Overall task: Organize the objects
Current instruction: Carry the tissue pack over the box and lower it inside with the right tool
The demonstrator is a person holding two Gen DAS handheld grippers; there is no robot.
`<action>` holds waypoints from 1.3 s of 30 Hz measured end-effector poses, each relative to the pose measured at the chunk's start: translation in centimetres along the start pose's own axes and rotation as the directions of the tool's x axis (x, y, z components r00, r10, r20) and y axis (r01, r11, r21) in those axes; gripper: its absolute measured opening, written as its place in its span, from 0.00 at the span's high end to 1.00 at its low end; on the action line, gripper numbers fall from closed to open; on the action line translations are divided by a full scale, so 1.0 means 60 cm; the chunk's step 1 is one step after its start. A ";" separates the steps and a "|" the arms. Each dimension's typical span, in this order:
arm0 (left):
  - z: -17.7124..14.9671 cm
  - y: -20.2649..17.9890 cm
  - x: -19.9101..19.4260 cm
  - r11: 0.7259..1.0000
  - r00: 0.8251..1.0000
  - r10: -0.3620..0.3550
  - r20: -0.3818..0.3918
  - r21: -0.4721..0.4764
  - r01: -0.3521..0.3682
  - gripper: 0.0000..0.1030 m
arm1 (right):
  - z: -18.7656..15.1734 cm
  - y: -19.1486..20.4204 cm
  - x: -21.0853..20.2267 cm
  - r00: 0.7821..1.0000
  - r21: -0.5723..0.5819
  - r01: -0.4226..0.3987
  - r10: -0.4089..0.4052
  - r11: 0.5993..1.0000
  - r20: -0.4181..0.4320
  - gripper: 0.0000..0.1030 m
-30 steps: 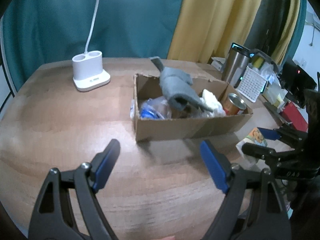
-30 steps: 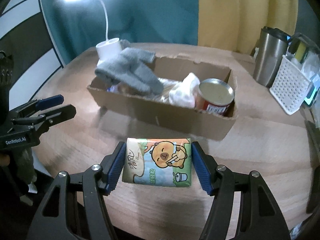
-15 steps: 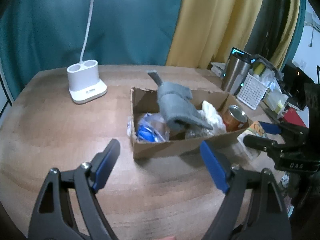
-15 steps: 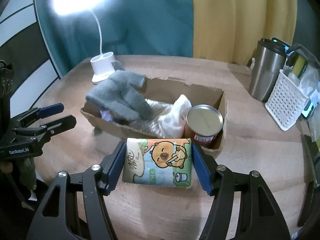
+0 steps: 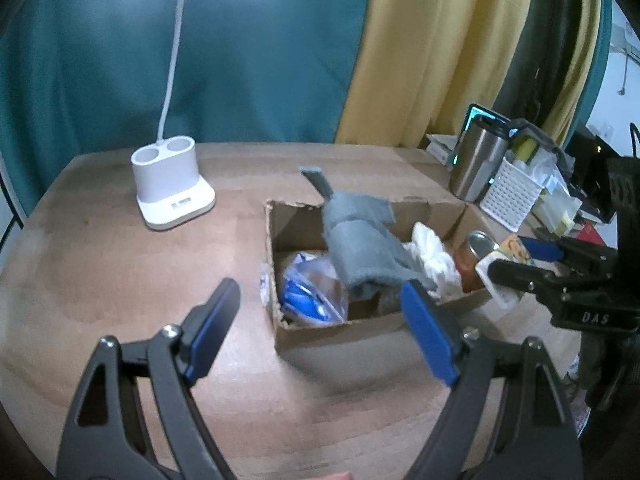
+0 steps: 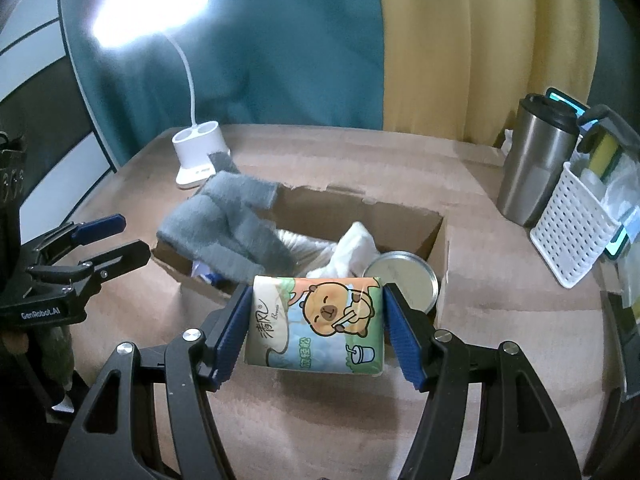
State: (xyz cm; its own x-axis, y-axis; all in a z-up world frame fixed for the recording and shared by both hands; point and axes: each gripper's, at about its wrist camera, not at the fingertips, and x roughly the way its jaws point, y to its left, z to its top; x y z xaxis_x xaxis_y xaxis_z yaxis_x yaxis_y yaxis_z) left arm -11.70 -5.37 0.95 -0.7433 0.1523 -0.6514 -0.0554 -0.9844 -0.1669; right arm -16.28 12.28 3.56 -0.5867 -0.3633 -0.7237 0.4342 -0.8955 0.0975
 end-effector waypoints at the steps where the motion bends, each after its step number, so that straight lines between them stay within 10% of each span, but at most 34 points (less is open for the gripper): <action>1: 0.002 0.001 0.001 1.000 1.000 0.001 0.001 0.001 -0.001 0.18 | 0.003 -0.001 0.002 1.000 0.001 0.001 -0.001 1.000 0.001 0.34; 39: 0.061 0.029 0.091 0.999 0.999 0.034 -0.030 -0.009 -0.035 0.18 | 0.092 -0.026 0.110 0.999 0.035 -0.036 0.037 0.999 -0.020 0.34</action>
State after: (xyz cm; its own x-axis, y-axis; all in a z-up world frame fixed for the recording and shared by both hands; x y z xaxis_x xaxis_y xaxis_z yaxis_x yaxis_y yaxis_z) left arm -18.25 -6.59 -0.19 -0.7242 0.1210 -0.6789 -0.0235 -0.9882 -0.1511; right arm -24.60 9.83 2.40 -0.5565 -0.3907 -0.7332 0.4310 -0.8902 0.1473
